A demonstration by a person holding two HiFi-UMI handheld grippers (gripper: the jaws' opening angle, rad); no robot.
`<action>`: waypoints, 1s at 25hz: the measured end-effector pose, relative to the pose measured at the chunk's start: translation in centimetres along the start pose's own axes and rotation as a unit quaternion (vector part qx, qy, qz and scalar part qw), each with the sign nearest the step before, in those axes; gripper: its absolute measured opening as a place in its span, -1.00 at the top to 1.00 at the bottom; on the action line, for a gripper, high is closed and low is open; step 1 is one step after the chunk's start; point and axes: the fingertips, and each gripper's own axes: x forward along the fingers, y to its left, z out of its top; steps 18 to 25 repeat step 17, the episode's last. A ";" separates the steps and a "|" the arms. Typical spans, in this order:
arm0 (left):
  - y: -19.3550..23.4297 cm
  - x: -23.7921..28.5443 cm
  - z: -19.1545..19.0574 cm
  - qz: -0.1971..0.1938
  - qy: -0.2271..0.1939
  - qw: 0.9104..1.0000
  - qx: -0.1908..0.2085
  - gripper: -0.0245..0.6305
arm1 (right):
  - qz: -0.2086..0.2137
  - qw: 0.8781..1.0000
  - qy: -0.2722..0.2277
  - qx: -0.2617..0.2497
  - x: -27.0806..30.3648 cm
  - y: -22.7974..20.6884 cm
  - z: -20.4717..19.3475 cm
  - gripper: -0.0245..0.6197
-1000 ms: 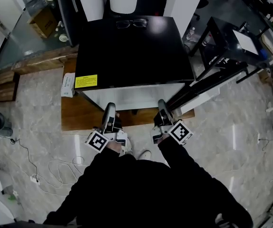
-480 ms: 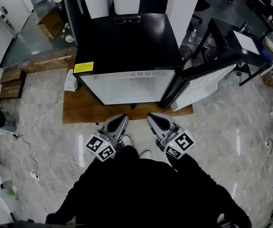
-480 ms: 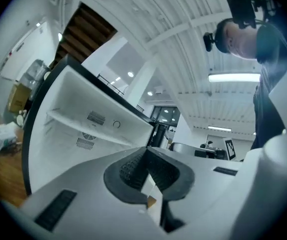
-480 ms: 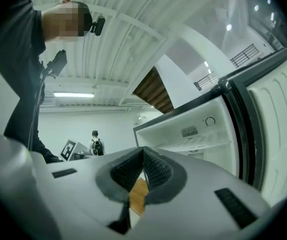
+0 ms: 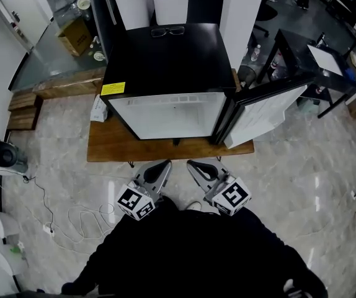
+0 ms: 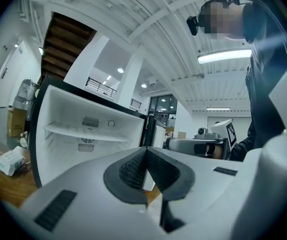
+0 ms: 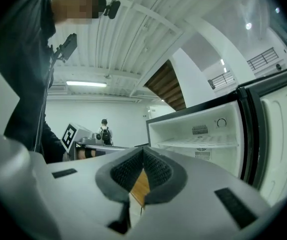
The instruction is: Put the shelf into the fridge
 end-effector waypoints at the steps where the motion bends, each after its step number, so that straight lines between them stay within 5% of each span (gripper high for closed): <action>1: -0.2 -0.1 -0.1 0.001 0.005 1.000 0.008 0.91 | 0.004 1.000 0.007 -0.017 0.0 0.4 -0.3 0.90; 5: -1.0 -0.6 -0.3 0.000 0.017 0.999 0.032 0.91 | 0.015 0.999 0.016 -0.042 0.5 1.9 -0.9 0.90; 25: -0.4 -2.7 -1.0 -0.001 0.024 0.999 0.028 0.91 | 0.006 1.000 0.010 -0.023 1.8 3.5 -1.5 0.90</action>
